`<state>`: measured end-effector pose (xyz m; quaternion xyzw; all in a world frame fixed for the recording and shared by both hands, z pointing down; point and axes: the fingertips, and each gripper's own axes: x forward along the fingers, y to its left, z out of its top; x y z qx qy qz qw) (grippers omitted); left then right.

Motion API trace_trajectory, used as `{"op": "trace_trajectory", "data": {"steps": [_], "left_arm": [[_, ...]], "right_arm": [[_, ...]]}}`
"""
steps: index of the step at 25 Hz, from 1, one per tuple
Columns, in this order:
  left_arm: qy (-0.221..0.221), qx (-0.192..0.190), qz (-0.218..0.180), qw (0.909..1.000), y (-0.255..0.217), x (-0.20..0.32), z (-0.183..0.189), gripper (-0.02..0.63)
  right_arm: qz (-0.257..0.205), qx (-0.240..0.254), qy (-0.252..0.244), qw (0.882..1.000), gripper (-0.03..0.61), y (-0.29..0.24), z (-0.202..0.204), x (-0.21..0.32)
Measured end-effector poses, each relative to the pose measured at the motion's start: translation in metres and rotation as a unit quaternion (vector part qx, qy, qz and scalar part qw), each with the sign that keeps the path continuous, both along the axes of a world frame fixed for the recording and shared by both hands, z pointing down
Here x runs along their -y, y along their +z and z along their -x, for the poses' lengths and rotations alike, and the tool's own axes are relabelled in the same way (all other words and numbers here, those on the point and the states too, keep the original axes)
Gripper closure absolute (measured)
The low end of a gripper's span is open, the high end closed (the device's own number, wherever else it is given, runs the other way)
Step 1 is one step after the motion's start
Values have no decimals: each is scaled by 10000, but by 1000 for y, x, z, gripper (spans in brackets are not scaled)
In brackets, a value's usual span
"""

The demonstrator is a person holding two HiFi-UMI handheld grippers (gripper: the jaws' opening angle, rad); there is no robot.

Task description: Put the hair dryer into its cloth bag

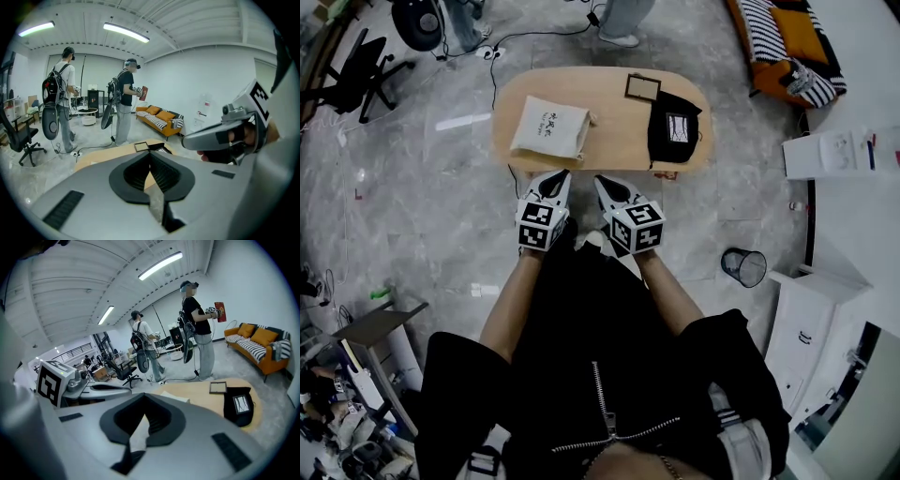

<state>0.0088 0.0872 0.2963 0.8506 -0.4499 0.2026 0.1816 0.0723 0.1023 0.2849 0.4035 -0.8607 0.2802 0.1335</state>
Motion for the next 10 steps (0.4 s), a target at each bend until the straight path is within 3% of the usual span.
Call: {"op": "trace_trajectory", "data": {"steps": [10], "left_arm": [[201,-10,-49,9998,-8,-5,3,600]], "right_arm": [[-136,-81,72,9998,569,-13,6,-8]]}}
